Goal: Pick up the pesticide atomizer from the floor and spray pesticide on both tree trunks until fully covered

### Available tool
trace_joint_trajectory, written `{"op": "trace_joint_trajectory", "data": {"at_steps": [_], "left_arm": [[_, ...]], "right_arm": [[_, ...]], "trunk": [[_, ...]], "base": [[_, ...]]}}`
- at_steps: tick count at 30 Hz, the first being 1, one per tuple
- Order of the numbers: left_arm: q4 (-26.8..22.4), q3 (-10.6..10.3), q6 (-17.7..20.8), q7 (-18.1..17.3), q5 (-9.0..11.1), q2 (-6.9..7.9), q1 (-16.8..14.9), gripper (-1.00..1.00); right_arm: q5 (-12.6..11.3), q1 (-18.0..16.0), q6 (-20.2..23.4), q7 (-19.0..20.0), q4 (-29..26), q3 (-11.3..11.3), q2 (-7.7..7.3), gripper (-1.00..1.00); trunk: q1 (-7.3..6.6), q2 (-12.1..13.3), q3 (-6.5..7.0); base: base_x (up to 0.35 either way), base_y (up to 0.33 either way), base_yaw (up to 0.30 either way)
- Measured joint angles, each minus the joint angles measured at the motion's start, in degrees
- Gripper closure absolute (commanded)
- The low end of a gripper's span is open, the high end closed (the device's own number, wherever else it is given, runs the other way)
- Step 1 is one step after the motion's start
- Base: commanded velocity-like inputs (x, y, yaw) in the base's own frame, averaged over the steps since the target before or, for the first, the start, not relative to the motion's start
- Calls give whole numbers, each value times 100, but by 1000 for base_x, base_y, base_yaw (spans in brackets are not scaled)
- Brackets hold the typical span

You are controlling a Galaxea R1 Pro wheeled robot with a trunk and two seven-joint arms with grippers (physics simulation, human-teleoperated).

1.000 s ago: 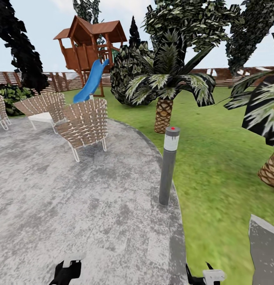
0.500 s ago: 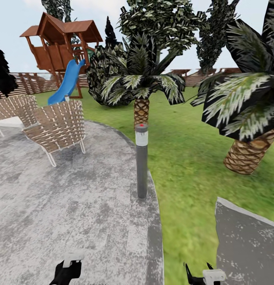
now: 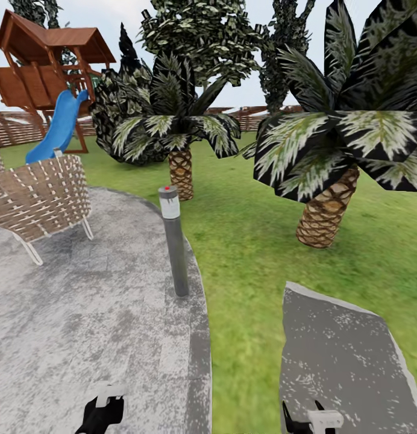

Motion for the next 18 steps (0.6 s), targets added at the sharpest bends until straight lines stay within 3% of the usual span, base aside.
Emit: {"op": "trace_joint_trajectory", "data": {"at_steps": [18], "left_arm": [[1, 1, 0, 0, 0, 3, 0, 100]], "right_arm": [[0, 2, 0, 0, 0, 0, 0, -100]], "trunk": [[0, 0, -9]], "base": [[-1, -229, -300]]}}
